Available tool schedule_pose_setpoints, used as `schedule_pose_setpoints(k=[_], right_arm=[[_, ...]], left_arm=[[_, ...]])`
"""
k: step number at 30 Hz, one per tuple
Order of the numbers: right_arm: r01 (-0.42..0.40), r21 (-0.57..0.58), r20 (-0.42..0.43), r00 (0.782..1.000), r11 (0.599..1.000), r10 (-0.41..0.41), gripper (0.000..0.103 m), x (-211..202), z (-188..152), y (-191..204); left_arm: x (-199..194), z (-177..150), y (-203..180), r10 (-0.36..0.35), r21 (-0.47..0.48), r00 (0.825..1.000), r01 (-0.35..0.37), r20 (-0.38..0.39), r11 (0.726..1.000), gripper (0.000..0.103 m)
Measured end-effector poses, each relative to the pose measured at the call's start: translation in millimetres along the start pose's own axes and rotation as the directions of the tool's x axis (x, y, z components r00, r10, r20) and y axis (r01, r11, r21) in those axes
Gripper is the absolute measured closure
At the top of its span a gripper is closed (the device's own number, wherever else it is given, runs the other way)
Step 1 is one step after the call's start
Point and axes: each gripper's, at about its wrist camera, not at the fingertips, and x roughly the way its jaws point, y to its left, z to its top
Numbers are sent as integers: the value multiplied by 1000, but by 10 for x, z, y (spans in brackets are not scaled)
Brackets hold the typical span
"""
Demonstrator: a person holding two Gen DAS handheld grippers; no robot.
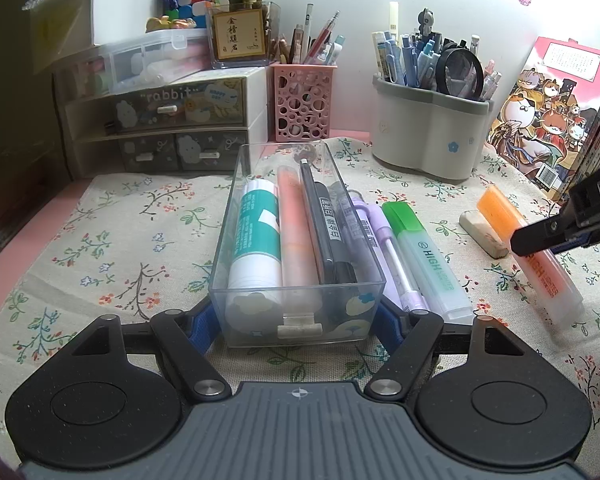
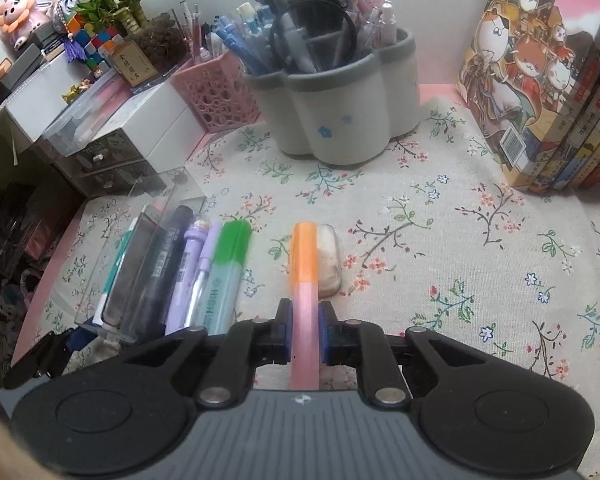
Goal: Organize stationery
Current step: 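Lift the orange highlighter into the clear box and open the right gripper, then grasp the green highlighter with the right gripper and lift it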
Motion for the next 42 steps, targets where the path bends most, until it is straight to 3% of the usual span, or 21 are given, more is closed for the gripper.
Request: schedule_pose_setpoints(k=[8, 15, 23, 33, 42], right_arm=[[-170, 108, 11, 985, 979, 170, 91, 7, 219, 388], [-223, 172, -30, 972, 960, 231, 91, 229, 414, 620], [-205, 187, -65, 973, 961, 220, 91, 430, 482, 781], [-168, 127, -59, 983, 978, 176, 88, 439, 477, 890], [-160, 173, -6, 986, 972, 164, 88, 306, 455, 639]], left_arm=[[0, 0, 0, 0, 0, 1000, 0, 0, 1000, 29], [0, 0, 2, 0, 0, 1000, 0, 0, 1000, 29], [0, 0, 2, 0, 0, 1000, 0, 0, 1000, 29], [0, 0, 2, 0, 0, 1000, 0, 0, 1000, 29], [0, 0, 2, 0, 0, 1000, 0, 0, 1000, 29]])
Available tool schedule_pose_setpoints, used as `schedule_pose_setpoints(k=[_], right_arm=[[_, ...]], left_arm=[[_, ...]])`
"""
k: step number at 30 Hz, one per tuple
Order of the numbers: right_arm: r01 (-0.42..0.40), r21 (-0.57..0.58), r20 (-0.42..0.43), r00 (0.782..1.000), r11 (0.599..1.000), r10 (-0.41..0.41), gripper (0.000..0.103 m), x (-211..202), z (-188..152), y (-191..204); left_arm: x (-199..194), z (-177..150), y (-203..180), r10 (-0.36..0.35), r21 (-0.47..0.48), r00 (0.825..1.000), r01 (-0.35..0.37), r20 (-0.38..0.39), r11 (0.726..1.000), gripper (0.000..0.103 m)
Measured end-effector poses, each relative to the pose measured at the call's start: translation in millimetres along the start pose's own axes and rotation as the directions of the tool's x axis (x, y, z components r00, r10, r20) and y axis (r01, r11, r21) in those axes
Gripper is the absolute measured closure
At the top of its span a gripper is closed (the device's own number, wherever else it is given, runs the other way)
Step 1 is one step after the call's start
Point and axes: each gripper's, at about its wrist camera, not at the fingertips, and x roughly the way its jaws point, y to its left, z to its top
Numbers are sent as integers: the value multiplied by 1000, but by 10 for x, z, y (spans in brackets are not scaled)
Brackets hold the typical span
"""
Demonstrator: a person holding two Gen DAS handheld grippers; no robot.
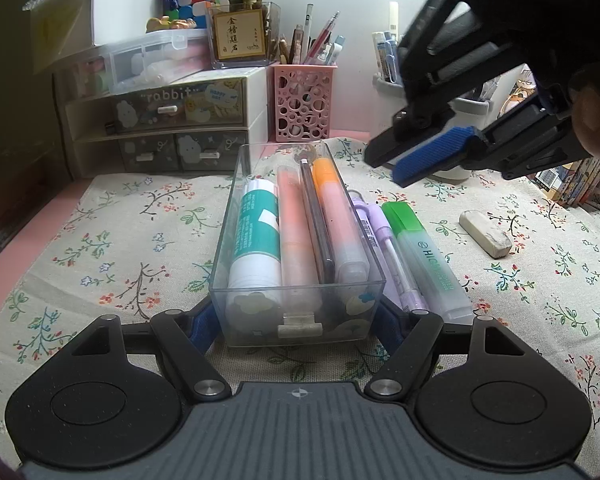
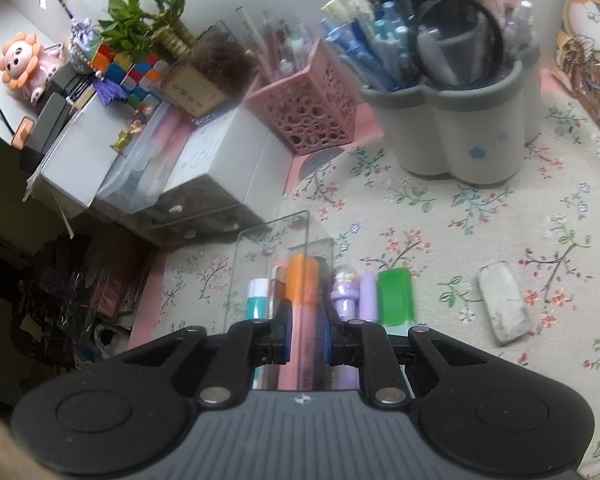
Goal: Organize stationery
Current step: 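Grasp the green highlighter with the right gripper and lift it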
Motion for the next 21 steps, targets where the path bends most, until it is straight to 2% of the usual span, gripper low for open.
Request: schedule_pose_setpoints(k=[3, 7, 11, 14, 18, 21], right_arm=[[37, 22, 25, 999, 999, -38, 88, -82, 29, -179], [96, 36, 47, 994, 995, -98, 80, -141, -8, -397], [112, 57, 29, 993, 992, -114, 78, -119, -107, -562], [116, 26, 29, 993, 993, -117, 72, -105, -183, -549], [95, -28, 18, 995, 995, -95, 69, -62, -237, -442], [109, -100, 11, 994, 989, -109, 67, -12, -265, -308]], left_arm=[[0, 0, 0, 0, 0, 1000, 0, 0, 1000, 29], [0, 0, -1, 0, 0, 1000, 0, 0, 1000, 29], [0, 0, 3, 0, 0, 1000, 0, 0, 1000, 29], [0, 0, 2, 0, 0, 1000, 0, 0, 1000, 29], [-1, 0, 4, 0, 0, 1000, 0, 0, 1000, 29], [1, 0, 4, 0, 1, 1000, 0, 0, 1000, 29]])
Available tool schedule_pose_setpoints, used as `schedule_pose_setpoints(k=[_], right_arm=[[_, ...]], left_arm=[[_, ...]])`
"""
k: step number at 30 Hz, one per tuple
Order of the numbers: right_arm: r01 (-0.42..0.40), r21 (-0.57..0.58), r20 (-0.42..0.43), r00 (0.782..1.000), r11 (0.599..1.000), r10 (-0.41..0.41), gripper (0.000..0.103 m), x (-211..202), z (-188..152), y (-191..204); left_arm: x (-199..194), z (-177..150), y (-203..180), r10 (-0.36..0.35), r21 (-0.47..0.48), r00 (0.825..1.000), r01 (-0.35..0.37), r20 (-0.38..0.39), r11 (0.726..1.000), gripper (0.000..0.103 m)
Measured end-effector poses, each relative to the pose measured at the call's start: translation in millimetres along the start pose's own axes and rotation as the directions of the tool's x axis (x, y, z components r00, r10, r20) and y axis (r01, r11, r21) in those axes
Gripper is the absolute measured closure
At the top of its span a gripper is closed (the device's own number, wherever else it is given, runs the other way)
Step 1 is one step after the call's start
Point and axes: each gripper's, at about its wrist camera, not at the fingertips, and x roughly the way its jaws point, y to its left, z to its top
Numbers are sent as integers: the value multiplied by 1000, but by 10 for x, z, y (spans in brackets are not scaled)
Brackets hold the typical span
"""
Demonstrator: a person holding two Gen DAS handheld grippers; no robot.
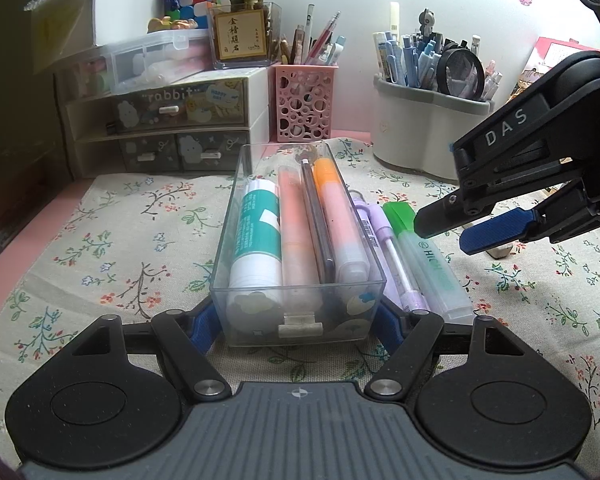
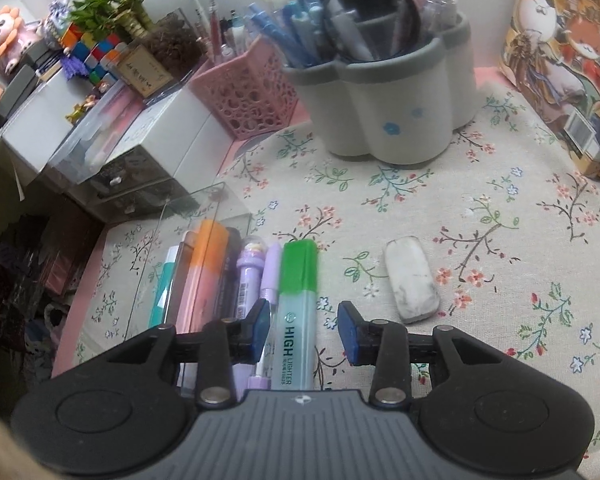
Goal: Organize stationery
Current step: 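Grasp the green highlighter with the right gripper and lift it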
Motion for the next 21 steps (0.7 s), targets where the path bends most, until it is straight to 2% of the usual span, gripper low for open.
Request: schedule_pose_setpoints(k=[5, 10, 13, 14, 18, 21], right_arm=[[6, -51, -37, 999, 999, -8, 67, 124, -53, 101], [38, -132, -12, 999, 990, -40, 67, 149, -94, 197], [26, -122, -27, 999, 992, -29, 76, 145, -74, 184], [35, -115, -24, 999, 993, -38, 83, 129, -72, 172], [37, -103, -27, 999, 994, -40, 83, 87, -99, 92], [71, -104, -9, 997, 992, -73, 83, 41, -113, 54]], left_arm=[[-2, -1, 1, -1, 0, 1000, 1, 0, 1000, 29], [-1, -1, 0, -1, 0, 1000, 1, 0, 1000, 29], [-1, -1, 1, -1, 0, 1000, 1, 0, 1000, 29], [-1, -1, 2, -1, 0, 1000, 1, 0, 1000, 29], [-5, -8, -16, -1, 0, 1000, 1, 0, 1000, 29], [-5, -8, -15, -1, 0, 1000, 1, 0, 1000, 29]])
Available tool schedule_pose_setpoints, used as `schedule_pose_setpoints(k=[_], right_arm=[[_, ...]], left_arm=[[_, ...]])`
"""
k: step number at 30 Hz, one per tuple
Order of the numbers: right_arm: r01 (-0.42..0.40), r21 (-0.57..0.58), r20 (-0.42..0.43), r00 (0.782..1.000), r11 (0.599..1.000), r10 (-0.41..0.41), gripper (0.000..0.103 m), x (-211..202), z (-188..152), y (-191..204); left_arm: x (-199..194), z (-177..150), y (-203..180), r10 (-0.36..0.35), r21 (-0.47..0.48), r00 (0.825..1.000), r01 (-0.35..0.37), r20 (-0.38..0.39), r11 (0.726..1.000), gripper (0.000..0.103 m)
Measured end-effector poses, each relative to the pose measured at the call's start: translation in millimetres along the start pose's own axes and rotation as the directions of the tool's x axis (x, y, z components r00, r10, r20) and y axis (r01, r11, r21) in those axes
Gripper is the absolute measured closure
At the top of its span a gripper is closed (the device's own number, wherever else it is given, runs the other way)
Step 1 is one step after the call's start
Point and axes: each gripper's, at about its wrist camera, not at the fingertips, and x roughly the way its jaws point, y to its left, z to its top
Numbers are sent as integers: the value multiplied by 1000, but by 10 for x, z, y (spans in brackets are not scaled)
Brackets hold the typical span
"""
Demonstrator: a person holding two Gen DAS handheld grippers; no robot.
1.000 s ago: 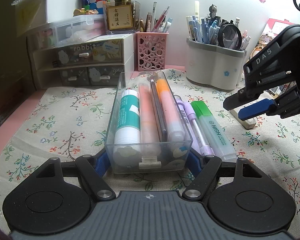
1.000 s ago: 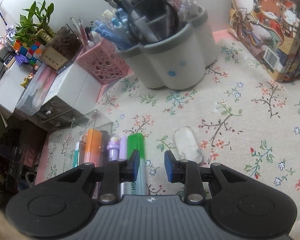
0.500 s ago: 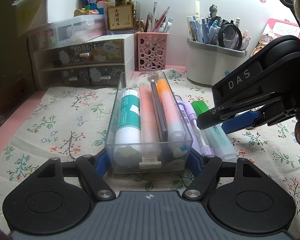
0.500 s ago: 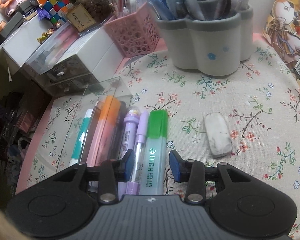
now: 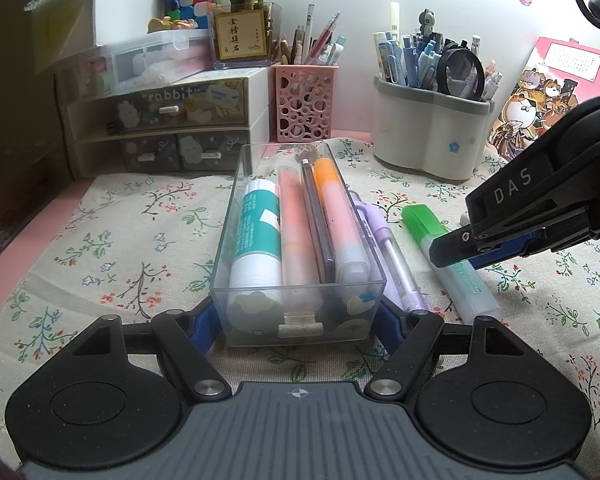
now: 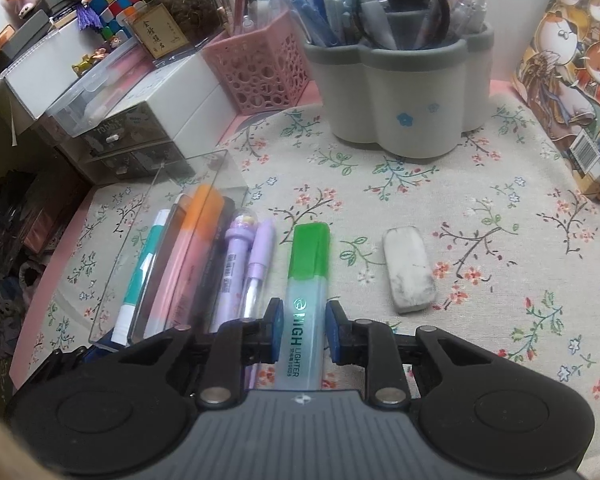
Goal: Organize stationery
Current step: 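Grasp the green highlighter with the right gripper and lift it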
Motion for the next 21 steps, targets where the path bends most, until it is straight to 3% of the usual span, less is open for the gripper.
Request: schedule_pose_setpoints(k=[9, 18, 21], right_arm=[[-7, 49, 48, 999, 999, 5, 83, -143, -52, -162], [76, 34, 114, 990, 997, -79, 83, -386, -172, -446], [38, 13, 102, 994, 999, -39, 83, -366, -187, -506]], left_arm=[[0, 0, 0, 0, 0, 1000, 0, 0, 1000, 29], [0, -1, -3, 0, 0, 1000, 0, 0, 1000, 29], [0, 0, -1, 0, 0, 1000, 0, 0, 1000, 29]])
